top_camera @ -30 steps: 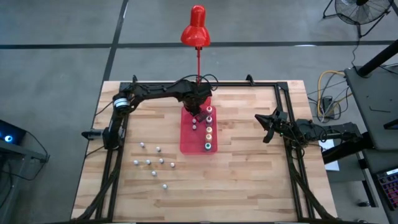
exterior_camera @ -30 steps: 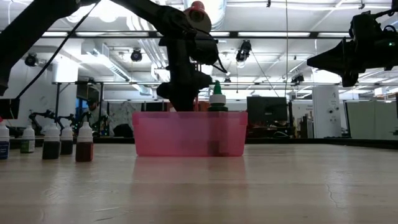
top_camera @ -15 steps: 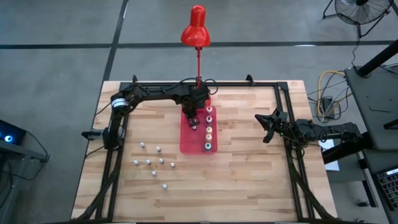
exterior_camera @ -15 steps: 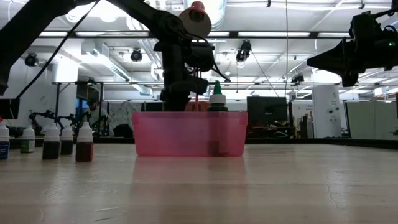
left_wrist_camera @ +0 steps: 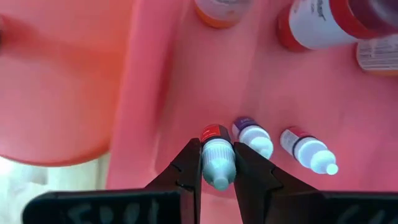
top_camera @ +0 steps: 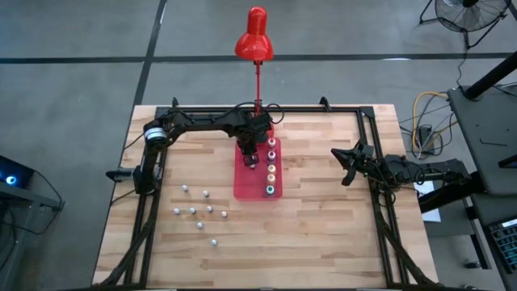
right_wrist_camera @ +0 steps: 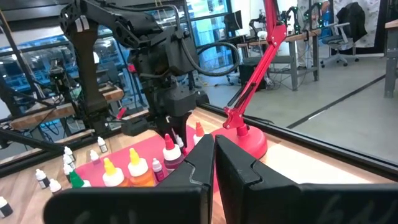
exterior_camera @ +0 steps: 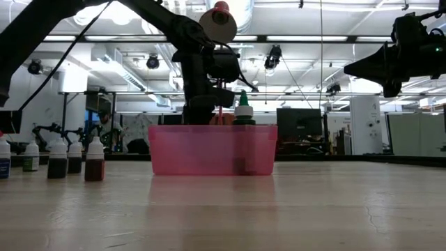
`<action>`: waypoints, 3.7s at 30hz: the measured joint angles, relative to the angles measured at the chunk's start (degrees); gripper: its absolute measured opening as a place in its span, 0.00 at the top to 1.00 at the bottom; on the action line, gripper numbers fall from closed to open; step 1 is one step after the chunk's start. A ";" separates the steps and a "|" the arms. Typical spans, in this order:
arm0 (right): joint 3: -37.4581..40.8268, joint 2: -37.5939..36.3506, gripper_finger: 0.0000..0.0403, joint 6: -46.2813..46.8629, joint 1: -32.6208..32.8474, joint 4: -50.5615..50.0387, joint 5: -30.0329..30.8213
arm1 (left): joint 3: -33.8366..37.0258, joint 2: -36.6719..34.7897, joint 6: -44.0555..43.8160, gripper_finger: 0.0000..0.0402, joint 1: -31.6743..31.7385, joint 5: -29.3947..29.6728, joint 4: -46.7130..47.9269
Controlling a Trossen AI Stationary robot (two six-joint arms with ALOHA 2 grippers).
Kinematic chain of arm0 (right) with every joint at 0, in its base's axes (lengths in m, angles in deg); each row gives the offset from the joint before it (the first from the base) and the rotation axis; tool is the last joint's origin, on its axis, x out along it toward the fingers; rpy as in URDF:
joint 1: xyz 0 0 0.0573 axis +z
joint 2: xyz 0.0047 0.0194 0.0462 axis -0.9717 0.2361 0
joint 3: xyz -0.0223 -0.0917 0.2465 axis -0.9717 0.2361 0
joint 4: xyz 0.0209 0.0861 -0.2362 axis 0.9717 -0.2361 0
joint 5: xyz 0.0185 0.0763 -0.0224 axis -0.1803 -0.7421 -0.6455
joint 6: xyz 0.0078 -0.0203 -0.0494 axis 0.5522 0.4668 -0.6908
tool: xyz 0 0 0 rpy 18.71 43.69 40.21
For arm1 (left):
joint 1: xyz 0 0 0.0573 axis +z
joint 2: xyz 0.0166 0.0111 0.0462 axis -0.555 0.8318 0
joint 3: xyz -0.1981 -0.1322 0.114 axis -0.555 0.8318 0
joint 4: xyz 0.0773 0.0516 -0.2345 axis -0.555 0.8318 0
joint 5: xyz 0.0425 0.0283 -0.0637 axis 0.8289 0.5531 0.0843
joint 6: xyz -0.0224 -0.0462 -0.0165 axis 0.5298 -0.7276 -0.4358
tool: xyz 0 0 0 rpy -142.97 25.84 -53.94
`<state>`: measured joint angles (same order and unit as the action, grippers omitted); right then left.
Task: Pick & Place food coloring
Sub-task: Put the small red food coloring bottle into the pink bin, then put the small orange food coloring bottle into the pink bin
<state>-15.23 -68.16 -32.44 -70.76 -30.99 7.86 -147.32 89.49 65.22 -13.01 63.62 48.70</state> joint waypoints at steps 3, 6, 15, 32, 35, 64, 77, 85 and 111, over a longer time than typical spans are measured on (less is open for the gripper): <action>0.00 0.00 0.98 0.00 0.00 -0.01 0.00 | 0.79 0.00 0.13 0.90 -0.01 -0.40 -1.05; -0.02 0.00 0.98 0.00 0.03 -0.01 0.00 | 1.56 0.00 0.20 0.90 -0.01 -0.46 -2.55; -0.01 0.00 0.98 0.00 0.02 0.00 0.00 | 3.11 0.09 0.63 0.90 0.01 0.87 -4.15; 0.00 0.00 0.98 0.00 0.02 -0.01 0.00 | 4.64 0.09 1.99 0.88 0.21 3.36 -6.87; 0.00 0.00 0.98 0.00 0.02 -0.01 0.01 | 5.90 0.09 1.99 0.87 0.07 3.41 -7.51; 0.00 0.02 0.98 0.00 0.00 -0.01 0.01 | 5.25 0.11 0.48 0.83 -0.30 3.10 -7.57; 0.00 0.02 0.98 0.00 0.04 -0.02 0.01 | 5.25 0.08 0.37 0.66 -0.34 3.35 -7.20; 0.00 0.02 0.98 0.00 0.04 0.00 0.00 | 4.53 -1.13 0.38 0.66 -0.34 3.38 -5.63; 0.00 0.11 0.98 0.00 -0.01 -0.01 0.01 | -0.42 -19.42 -19.02 0.66 -8.30 10.25 12.48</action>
<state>-15.23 -68.05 -32.44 -70.77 -31.01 7.87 -147.74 70.07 46.20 -21.32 73.87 61.18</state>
